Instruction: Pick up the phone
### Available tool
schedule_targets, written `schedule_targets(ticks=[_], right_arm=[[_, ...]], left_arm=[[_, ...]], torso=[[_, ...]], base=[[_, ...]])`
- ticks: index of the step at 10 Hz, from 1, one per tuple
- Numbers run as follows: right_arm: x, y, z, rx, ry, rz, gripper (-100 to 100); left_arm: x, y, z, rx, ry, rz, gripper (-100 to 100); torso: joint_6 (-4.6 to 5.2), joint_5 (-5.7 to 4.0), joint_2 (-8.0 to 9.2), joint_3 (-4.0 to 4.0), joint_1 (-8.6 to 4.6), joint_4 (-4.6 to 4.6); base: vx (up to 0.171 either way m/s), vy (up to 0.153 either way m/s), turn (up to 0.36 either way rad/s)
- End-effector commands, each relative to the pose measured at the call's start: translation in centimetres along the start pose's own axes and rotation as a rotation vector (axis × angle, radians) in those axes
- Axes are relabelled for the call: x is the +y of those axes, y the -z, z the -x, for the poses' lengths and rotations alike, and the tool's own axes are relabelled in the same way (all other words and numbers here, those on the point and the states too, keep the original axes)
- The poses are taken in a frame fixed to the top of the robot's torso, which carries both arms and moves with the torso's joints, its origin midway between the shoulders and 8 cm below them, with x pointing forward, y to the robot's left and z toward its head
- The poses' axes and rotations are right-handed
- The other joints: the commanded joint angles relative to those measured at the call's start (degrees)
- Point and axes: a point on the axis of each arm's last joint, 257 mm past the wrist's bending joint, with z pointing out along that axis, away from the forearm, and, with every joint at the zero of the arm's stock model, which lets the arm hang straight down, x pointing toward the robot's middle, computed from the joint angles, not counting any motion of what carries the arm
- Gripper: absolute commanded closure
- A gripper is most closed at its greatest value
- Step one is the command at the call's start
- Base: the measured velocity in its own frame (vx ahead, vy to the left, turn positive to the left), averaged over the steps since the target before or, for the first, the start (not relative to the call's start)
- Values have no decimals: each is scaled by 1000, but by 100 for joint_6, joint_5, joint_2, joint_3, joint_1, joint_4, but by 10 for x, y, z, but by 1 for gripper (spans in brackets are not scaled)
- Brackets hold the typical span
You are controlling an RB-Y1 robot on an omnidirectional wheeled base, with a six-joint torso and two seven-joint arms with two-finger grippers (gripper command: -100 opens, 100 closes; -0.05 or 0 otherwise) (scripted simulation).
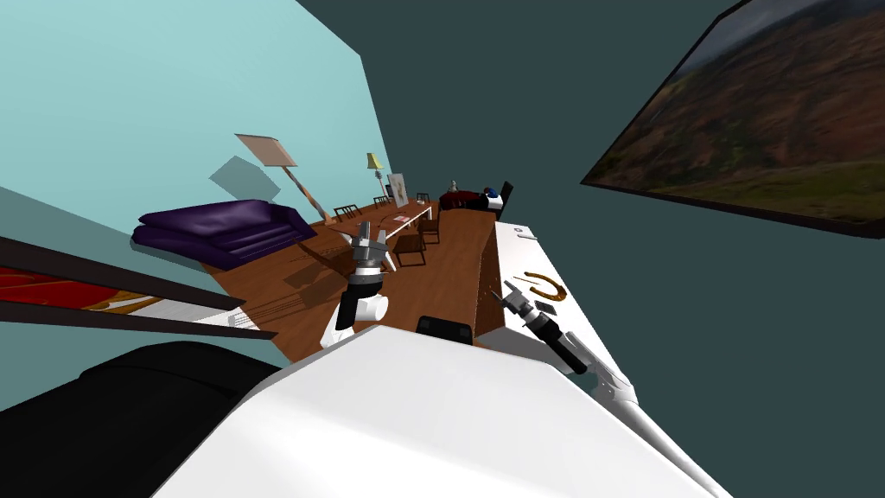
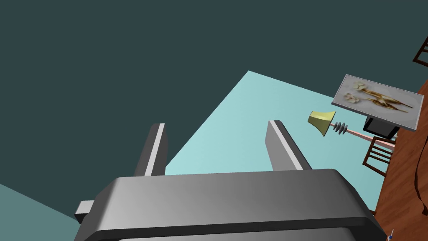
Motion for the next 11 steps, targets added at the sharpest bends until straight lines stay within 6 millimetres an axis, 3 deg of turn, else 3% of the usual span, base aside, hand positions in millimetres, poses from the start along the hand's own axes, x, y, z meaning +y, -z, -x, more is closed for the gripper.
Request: schedule_targets(ticks=[1, 2, 3, 4, 5, 6, 7, 8, 10, 11], right_arm=[[-5, 14, -20, 60, 36, 5, -100], [-4, 26, -42, 128, 101, 35, -100], [-10, 32, -50, 151, 105, 30, -100], [-12, 49, -78, 229, 156, 53, -100], [-16, 53, -78, 242, 171, 59, -100], [-20, 73, -102, 322, 229, 90, -100], [-24, 77, -104, 332, 234, 90, -100], [-28, 97, -121, 402, 297, 131, -100], [-32, 104, -127, 421, 294, 123, -100], [-39, 129, -146, 500, 351, 161, -100]], left_arm=[[0, 0, 0, 0, 0, 0, 0], [0, 0, 0, 0, 0, 0, 0], [0, 0, 0, 0, 0, 0, 0], [0, 0, 0, 0, 0, 0, 0], [0, 0, 0, 0, 0, 0, 0], [0, 0, 0, 0, 0, 0, 0], [0, 0, 0, 0, 0, 0, 0], [0, 0, 0, 0, 0, 0, 0], [0, 0, 0, 0, 0, 0, 0], [0, 0, 0, 0, 0, 0, 0]], torso=[[0, 0, 0, 0, 0, 0], [2, 0, 3, 1, -3, 0], [1, -1, -4, -2, -5, -1], [2, -1, 2, 0, -10, 0], [2, -1, 0, 0, -12, 0], [2, -1, 1, 0, -9, 0], [0, 0, -12, -6, -6, -2], [2, -1, -5, -4, -5, -2], [1, -2, 6, 2, -10, 1], [2, -3, 19, 10, -13, 4]], base=[[89, 35, 25], [116, 30, 30], [92, 19, 16], [101, 18, 34], [101, 21, 12], [138, 30, 22], [111, 30, 17], [98, 25, 22], [60, 8, 4], [71, 10, 24]])
